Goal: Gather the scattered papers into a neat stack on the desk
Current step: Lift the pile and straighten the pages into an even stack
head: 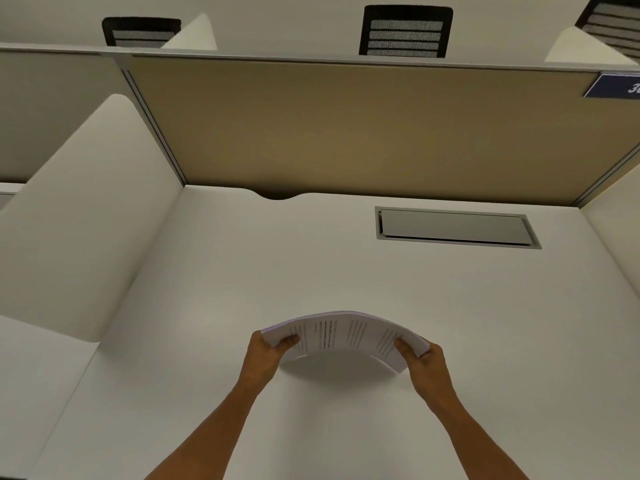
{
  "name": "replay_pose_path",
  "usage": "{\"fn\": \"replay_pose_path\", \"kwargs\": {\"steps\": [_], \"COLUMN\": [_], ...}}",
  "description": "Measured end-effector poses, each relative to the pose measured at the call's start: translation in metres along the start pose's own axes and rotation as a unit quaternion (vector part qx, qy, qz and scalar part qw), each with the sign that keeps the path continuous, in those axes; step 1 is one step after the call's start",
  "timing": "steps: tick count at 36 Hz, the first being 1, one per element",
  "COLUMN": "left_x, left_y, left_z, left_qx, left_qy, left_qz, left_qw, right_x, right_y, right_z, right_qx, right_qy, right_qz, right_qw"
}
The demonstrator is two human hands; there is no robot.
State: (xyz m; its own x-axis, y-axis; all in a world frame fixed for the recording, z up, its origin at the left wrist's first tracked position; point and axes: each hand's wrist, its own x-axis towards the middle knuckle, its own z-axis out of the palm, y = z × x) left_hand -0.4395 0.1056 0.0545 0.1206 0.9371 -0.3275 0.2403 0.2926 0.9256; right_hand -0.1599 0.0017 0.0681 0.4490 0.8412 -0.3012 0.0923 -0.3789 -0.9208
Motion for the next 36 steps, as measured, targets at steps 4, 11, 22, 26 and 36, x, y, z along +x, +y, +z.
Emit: {"fn": "replay_pose_path", "kwargs": {"steps": [4, 11, 22, 26, 36], "left_x": [0.002, -0.001, 0.000, 0.001, 0.012], "left_y": [0.001, -0.007, -0.018, -0.021, -0.006], "left_z": [-0.002, 0.003, 0.004, 0.005, -0.012], "left_qx": [0.006, 0.003, 0.006, 0.006, -0.031], "left_qy": [-0.002, -0.013, -0.035, -0.049, -0.064], "left_qz": [0.006, -0.003, 0.005, 0.000, -0.043], "left_qw": [1.000, 1.000, 0.999, 0.999, 0.997], "right_x": [0.000, 0.000, 0.005, 0.010, 0.041], "right_y": [-0.003, 0.014, 0.026, 0.040, 0.005], "right_z": [-0.003, -0.002, -0.007, -0.004, -0.021], "right_qx": [0.008, -0.019, -0.038, -0.055, -0.176], "right_qy": [0.004, -0.003, -0.024, -0.035, -0.104], "right_qz": [0.003, 0.035, 0.030, 0.052, 0.021], "right_qw": [1.000, 0.999, 0.999, 0.996, 0.979]}}
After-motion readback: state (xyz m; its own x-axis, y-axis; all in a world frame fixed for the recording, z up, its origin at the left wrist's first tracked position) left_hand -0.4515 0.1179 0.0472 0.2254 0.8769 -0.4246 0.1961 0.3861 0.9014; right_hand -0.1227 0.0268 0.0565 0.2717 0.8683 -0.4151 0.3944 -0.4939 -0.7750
